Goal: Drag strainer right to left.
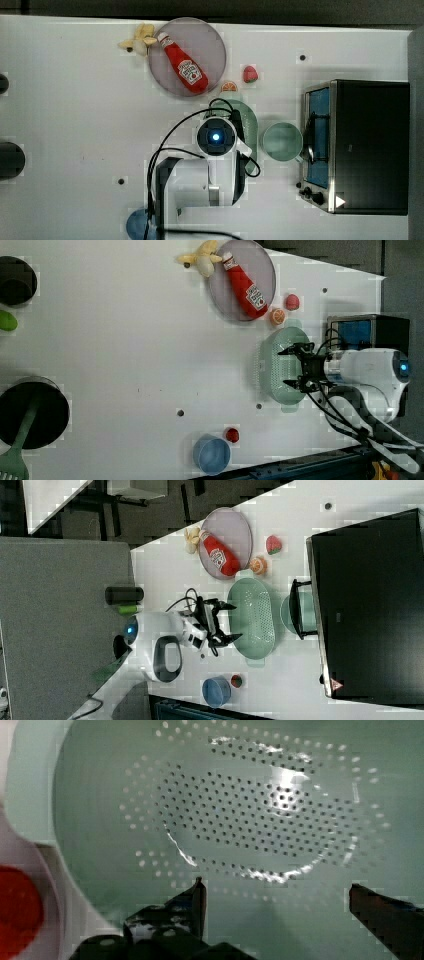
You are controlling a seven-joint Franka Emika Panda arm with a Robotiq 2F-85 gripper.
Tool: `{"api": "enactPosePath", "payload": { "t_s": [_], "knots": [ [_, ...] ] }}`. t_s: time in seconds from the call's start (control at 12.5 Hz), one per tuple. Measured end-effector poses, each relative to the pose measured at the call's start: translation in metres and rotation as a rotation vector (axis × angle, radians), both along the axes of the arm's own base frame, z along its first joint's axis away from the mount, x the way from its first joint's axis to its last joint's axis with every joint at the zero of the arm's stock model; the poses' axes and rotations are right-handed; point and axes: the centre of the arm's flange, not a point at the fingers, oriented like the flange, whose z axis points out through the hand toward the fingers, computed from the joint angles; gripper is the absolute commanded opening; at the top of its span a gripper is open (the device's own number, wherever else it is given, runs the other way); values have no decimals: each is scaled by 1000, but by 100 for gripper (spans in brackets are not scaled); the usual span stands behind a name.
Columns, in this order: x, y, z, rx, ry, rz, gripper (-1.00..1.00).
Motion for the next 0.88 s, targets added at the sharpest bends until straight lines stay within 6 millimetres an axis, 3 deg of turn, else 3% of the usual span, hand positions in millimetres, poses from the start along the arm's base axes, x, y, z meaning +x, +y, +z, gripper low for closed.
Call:
{"api": "enactPosePath", "payload": {
  "t_s": [0.16, 0.4, 0.64, 0.88],
  "knots": [
    [-9, 3, -32, -2, 12, -1, 100],
    [-12, 14, -61, -8, 2, 17, 100],
    [-16, 28, -75, 8, -24, 8, 100],
    [-20, 40, -77, 11, -18, -54, 100]
  ]
}}
